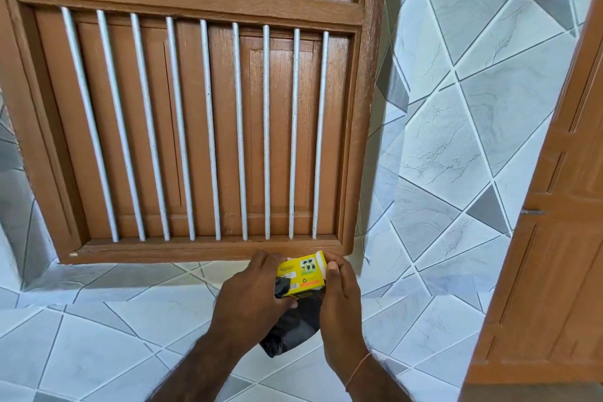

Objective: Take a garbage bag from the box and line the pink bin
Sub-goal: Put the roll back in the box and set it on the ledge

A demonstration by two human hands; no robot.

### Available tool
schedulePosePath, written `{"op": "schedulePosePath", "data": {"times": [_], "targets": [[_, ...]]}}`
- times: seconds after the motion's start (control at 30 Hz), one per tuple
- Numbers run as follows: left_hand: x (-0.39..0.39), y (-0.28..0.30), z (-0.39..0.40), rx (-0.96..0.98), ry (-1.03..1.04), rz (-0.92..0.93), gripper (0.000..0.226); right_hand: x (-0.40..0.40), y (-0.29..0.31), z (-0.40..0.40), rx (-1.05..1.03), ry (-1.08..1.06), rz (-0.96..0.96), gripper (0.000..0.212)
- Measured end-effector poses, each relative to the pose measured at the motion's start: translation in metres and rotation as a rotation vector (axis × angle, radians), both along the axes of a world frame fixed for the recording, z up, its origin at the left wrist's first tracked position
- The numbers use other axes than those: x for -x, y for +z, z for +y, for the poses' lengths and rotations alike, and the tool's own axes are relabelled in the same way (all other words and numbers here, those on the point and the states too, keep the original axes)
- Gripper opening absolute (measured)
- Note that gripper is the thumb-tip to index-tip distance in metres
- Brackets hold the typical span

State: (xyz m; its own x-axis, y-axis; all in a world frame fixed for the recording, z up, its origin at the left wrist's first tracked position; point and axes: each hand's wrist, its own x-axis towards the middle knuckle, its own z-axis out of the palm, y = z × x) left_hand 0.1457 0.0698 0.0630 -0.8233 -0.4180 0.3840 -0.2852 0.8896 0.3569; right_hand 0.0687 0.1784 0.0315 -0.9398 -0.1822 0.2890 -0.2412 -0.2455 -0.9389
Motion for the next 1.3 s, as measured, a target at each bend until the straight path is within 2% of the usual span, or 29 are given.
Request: {"op": "schedulePosePath", "data": {"times": [0.27,0.77,0.83,0.9,0.97,1.1,1.2,1.3], "targets": [[-0.003,0.004,0.006,0.077,0.014,-0.009,0.068,0.000,0.000,-0.004,-0.043,-0.171,0.021,0.018],[0.005,0.012,0.006,0.072,0.044,-0.062,0.070,0.004,-0.007,0.001,-0.161,-0.168,0.219,0.010],[0.008,0.013,0.006,0.071,0.044,-0.065,0.071,0.002,-0.011,-0.001,-0.176,-0.176,0.275,0.014],[0.011,0.016,0.006,0.069,0.042,-0.061,0.071,0.001,-0.017,-0.004,-0.188,-0.177,0.302,0.029],[0.014,0.018,0.006,0.087,0.049,-0.071,0.071,0.002,-0.018,-0.006,-0.164,-0.153,0.254,0.033],[0.017,0.017,0.004,0.071,0.051,-0.082,0.073,0.016,-0.012,-0.008,-0.098,-0.108,0.154,0.011],[0.006,0.017,-0.005,0.010,0.048,-0.023,0.071,0.051,-0.015,-0.011,-0.078,-0.228,0.075,0.007],[-0.021,0.021,-0.026,-0.125,0.150,0.072,0.049,0.098,-0.024,-0.017,-0.084,-0.365,-0.051,0.007]]}}
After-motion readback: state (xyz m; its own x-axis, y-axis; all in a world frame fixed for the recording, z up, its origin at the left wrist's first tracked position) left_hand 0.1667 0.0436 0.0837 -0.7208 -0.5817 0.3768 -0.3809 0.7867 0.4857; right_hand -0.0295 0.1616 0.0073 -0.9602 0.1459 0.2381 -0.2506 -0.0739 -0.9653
